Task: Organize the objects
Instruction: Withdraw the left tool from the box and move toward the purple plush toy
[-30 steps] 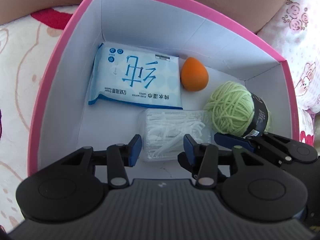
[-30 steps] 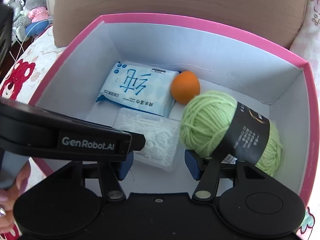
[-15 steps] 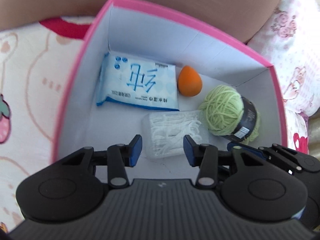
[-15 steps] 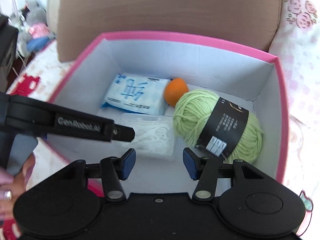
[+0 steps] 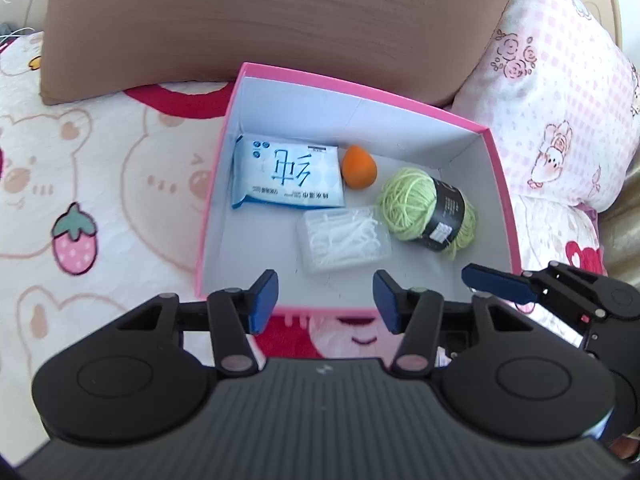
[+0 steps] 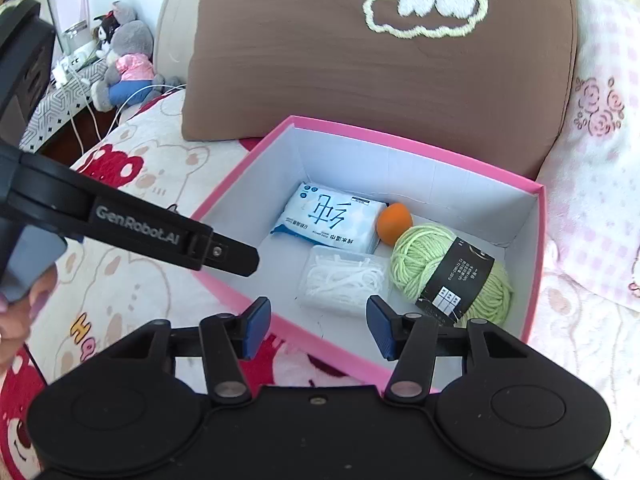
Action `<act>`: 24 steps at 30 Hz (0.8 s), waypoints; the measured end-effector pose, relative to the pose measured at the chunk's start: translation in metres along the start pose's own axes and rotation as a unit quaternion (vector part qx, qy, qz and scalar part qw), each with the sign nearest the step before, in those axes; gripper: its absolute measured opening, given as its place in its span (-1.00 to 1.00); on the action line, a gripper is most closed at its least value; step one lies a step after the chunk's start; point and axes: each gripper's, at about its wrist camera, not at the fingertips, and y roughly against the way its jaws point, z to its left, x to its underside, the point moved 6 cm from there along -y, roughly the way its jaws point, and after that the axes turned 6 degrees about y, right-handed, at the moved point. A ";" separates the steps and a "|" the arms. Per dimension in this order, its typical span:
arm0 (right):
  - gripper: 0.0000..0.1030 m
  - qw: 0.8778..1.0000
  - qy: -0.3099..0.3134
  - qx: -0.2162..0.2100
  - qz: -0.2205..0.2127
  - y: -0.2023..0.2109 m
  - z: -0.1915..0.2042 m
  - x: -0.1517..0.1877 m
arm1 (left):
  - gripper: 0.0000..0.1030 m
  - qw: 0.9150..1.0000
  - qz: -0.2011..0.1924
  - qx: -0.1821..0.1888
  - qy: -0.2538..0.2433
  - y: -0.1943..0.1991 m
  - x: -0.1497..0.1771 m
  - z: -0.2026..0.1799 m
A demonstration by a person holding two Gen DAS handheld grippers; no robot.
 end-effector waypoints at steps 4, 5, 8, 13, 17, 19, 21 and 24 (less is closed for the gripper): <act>0.15 1.000 0.013 0.004 -0.007 0.013 0.012 0.003 | 0.08 1.000 -0.008 -0.012 -0.021 0.023 0.007 -0.003; 0.15 1.000 0.008 0.003 -0.008 0.015 0.014 0.005 | 0.12 1.000 -0.007 -0.011 -0.022 0.028 0.009 -0.003; 0.15 1.000 -0.002 -0.006 -0.010 0.024 0.018 0.012 | 0.21 1.000 -0.002 -0.007 -0.025 0.041 0.016 -0.002; 0.26 1.000 0.006 0.002 -0.003 0.043 0.025 0.019 | 0.36 0.999 0.006 -0.011 -0.040 0.060 0.028 -0.004; 0.61 0.999 0.029 0.031 0.004 0.055 0.031 0.023 | 0.44 0.998 0.021 0.018 -0.047 0.076 0.039 -0.013; 0.64 0.999 0.034 0.035 0.003 0.061 0.033 0.024 | 0.54 0.998 0.018 0.024 -0.062 0.085 0.046 -0.019; 0.70 0.999 0.031 0.036 0.001 0.068 0.035 0.025 | 0.61 0.997 0.014 0.022 -0.074 0.094 0.052 -0.024; 0.72 0.999 0.033 0.033 0.003 0.076 0.039 0.027 | 0.67 0.996 0.013 0.023 -0.080 0.105 0.060 -0.027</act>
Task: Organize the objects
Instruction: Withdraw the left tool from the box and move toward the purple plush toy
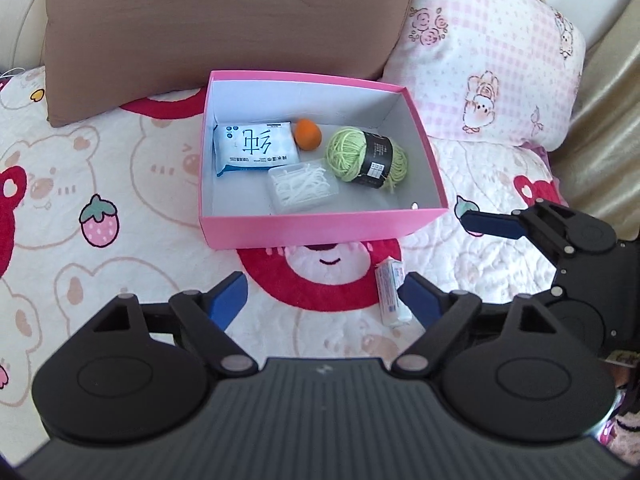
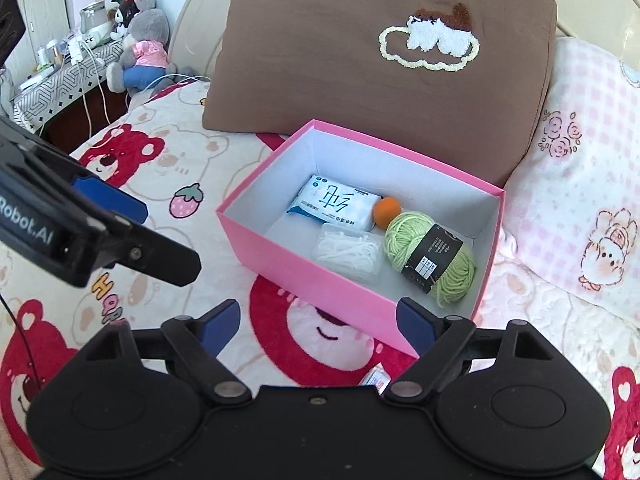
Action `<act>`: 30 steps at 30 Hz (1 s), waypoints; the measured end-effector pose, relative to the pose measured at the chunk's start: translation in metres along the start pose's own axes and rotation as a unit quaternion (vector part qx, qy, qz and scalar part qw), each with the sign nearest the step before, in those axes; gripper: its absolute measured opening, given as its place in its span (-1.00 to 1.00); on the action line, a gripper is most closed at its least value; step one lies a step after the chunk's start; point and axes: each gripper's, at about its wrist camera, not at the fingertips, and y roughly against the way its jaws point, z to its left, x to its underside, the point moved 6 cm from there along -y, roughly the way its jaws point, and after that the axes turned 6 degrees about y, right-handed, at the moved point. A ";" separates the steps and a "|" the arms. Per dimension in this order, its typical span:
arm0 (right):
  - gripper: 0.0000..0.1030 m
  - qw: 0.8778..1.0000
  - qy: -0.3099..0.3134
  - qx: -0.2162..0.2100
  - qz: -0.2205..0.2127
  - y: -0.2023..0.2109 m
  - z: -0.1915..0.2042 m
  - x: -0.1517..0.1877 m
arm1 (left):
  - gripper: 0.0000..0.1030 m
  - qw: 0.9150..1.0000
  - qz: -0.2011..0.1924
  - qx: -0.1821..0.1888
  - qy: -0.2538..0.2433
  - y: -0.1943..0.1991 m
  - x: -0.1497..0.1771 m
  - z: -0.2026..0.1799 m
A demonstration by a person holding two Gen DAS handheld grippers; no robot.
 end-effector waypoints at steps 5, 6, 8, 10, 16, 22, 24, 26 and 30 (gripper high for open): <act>0.82 1.000 0.009 0.007 0.001 0.013 0.008 0.005 | 0.88 1.000 0.001 0.009 -0.002 0.010 0.006 -0.001; 0.82 1.000 0.007 0.004 0.003 0.015 0.009 0.007 | 0.89 1.000 0.004 0.010 -0.004 0.010 0.007 -0.001; 0.82 1.000 0.001 -0.003 0.006 0.019 0.012 0.010 | 0.90 1.000 0.011 0.009 -0.003 0.010 0.012 0.000; 0.82 1.000 0.001 -0.006 0.008 0.023 0.015 0.013 | 0.90 1.000 0.017 0.009 -0.006 0.010 0.017 0.001; 0.82 1.000 0.022 -0.001 0.014 0.034 0.026 0.023 | 0.91 1.000 0.027 0.006 -0.013 0.012 0.030 0.000; 0.82 0.998 0.057 -0.001 0.020 0.051 0.031 0.035 | 0.91 1.000 0.021 -0.014 -0.014 0.024 0.032 0.004; 0.82 0.998 0.064 -0.003 0.022 0.056 0.031 0.039 | 0.91 0.999 0.024 -0.013 -0.017 0.027 0.035 0.003; 0.82 0.997 0.070 -0.004 0.024 0.060 0.031 0.043 | 0.91 0.999 0.027 -0.009 -0.020 0.031 0.039 0.001; 0.82 0.996 0.086 -0.007 0.035 0.067 0.033 0.055 | 0.91 0.999 0.027 -0.007 -0.028 0.038 0.049 -0.005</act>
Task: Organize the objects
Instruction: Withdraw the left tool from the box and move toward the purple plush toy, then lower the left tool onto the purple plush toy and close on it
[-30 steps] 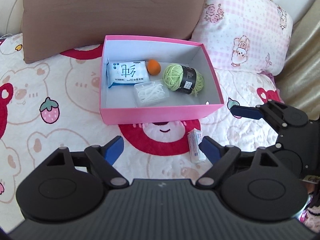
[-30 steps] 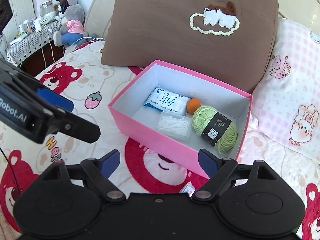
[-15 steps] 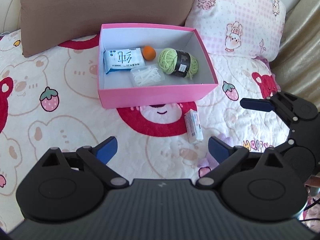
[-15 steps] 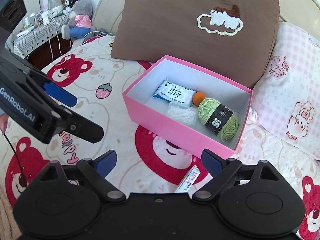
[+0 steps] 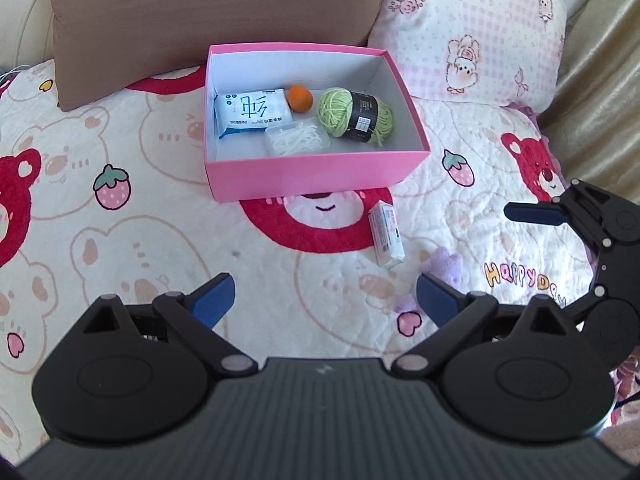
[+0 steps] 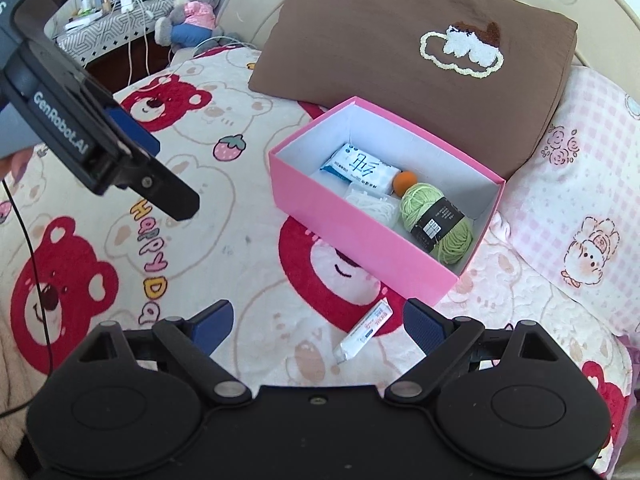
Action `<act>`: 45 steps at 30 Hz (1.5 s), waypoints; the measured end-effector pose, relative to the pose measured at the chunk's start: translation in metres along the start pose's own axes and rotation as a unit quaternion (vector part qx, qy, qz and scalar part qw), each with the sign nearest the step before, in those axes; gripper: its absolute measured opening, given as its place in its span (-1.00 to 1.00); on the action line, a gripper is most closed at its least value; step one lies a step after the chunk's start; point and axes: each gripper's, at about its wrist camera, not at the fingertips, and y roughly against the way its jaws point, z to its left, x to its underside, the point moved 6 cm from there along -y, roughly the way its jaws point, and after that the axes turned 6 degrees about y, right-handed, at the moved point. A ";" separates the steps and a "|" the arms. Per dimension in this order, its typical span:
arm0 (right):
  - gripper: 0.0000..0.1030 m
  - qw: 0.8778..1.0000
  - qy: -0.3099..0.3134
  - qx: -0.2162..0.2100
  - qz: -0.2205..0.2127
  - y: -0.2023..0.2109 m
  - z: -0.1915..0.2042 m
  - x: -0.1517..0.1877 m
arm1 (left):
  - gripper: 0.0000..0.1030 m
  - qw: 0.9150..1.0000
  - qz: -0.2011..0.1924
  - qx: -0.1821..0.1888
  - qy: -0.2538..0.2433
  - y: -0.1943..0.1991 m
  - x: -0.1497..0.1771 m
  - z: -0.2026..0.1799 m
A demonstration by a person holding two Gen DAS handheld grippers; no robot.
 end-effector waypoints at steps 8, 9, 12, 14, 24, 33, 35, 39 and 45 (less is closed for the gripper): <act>0.82 0.999 0.023 -0.016 0.024 0.007 0.008 0.033 | 0.91 1.000 0.013 0.019 -0.001 -0.002 0.030 -0.021; 0.82 0.999 0.026 -0.015 0.029 0.007 0.008 0.037 | 0.91 1.000 0.017 0.021 -0.002 -0.004 0.034 -0.024; 0.82 0.999 0.026 -0.021 0.024 0.014 0.007 0.048 | 0.91 0.999 0.024 0.025 0.003 -0.008 0.046 -0.031; 0.82 0.999 0.021 -0.025 0.025 0.014 0.005 0.056 | 0.91 0.999 0.029 0.028 0.007 -0.012 0.053 -0.035; 0.82 0.998 0.026 -0.040 0.044 -0.001 -0.002 0.093 | 0.91 0.997 0.072 0.022 0.015 -0.053 0.089 -0.052; 0.82 0.997 0.038 -0.058 0.043 -0.020 -0.007 0.116 | 0.91 0.993 0.107 0.033 0.041 -0.090 0.110 -0.063; 0.82 0.996 0.041 -0.065 0.034 -0.024 -0.009 0.121 | 0.91 0.992 0.107 0.036 0.048 -0.096 0.112 -0.066; 0.82 0.997 0.055 -0.061 0.012 -0.034 -0.014 0.130 | 0.90 0.991 0.111 0.042 0.058 -0.111 0.114 -0.075; 0.82 0.994 0.105 -0.040 -0.007 -0.051 -0.018 0.144 | 0.90 0.988 0.120 0.066 0.077 -0.133 0.116 -0.089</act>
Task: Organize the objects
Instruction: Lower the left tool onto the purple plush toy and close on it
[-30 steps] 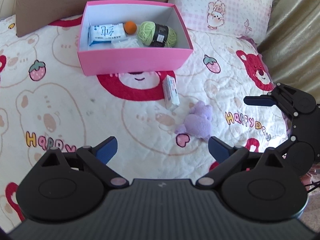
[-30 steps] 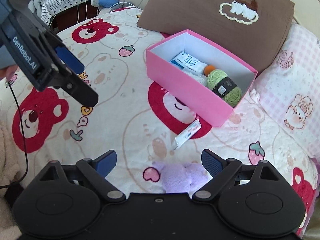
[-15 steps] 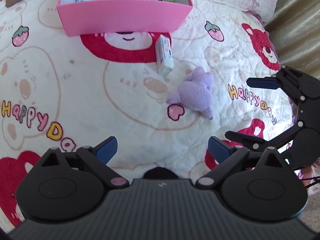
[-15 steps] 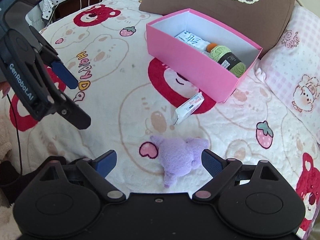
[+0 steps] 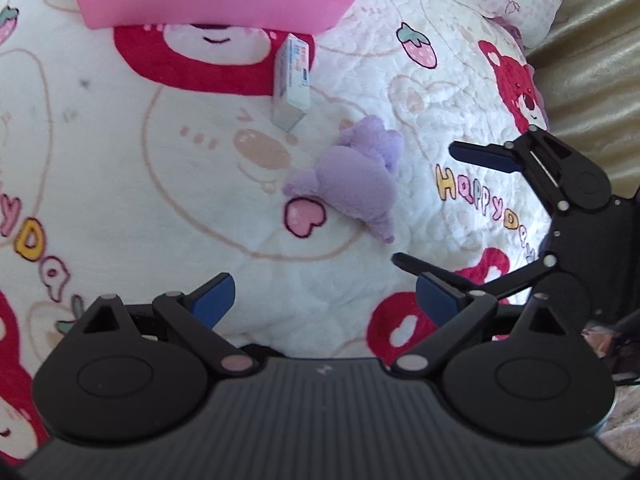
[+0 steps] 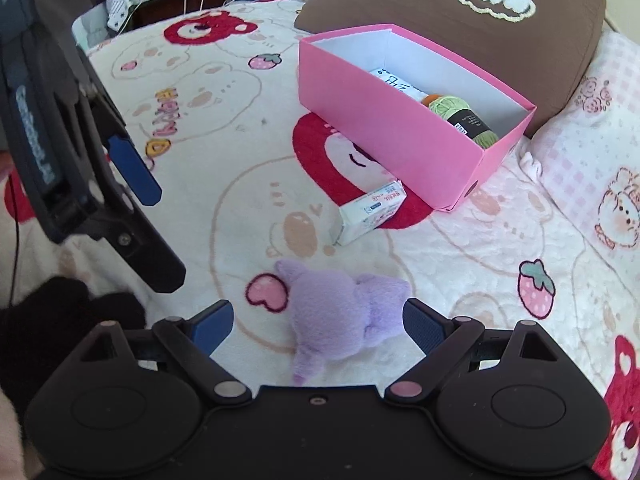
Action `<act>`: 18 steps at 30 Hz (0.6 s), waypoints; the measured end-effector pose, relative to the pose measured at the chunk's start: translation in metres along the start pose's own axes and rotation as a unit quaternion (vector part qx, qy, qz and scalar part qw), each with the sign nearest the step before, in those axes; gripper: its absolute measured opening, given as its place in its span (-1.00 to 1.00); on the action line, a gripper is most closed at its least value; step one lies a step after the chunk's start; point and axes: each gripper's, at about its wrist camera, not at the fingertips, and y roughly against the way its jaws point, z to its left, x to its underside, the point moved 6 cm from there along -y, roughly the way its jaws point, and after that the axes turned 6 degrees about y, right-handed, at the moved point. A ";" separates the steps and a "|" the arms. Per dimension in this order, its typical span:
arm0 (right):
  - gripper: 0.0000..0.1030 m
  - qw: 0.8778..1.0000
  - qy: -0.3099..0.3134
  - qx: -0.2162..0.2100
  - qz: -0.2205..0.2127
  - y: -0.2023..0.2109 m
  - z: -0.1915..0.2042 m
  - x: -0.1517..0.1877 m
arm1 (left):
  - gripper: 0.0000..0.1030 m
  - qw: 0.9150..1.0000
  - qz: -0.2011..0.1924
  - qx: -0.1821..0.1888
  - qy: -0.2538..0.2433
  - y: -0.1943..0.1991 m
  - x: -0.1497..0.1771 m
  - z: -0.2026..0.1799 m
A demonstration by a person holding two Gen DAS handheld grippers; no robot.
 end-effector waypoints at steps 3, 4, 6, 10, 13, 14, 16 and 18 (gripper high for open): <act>0.82 1.000 0.025 -0.002 -0.002 -0.010 0.004 0.005 | 0.90 1.000 -0.003 0.002 0.005 -0.011 -0.001 -0.004; 0.82 1.000 0.031 -0.001 0.000 -0.015 0.005 0.008 | 0.90 1.000 -0.002 0.004 0.009 -0.015 -0.001 -0.004; 0.82 0.999 0.044 0.003 0.005 -0.024 0.006 0.012 | 0.90 1.000 -0.001 0.009 0.018 -0.022 -0.003 -0.005; 0.82 0.998 0.055 0.008 0.019 -0.038 0.004 0.017 | 0.88 1.000 -0.004 0.012 0.023 -0.035 -0.008 -0.011; 0.82 0.999 0.032 0.001 0.022 -0.044 -0.002 0.020 | 0.88 0.999 -0.015 0.022 0.027 -0.041 -0.013 -0.016; 0.82 0.999 0.029 0.004 0.022 -0.045 -0.005 0.020 | 0.88 0.999 -0.017 0.025 0.029 -0.044 -0.014 -0.017; 0.82 0.999 0.028 0.009 0.022 -0.047 -0.009 0.022 | 0.87 0.999 -0.020 0.030 0.035 -0.048 -0.016 -0.018; 0.82 0.999 0.027 0.007 0.021 -0.049 -0.013 0.024 | 0.86 0.998 -0.025 0.037 0.048 -0.053 -0.019 -0.017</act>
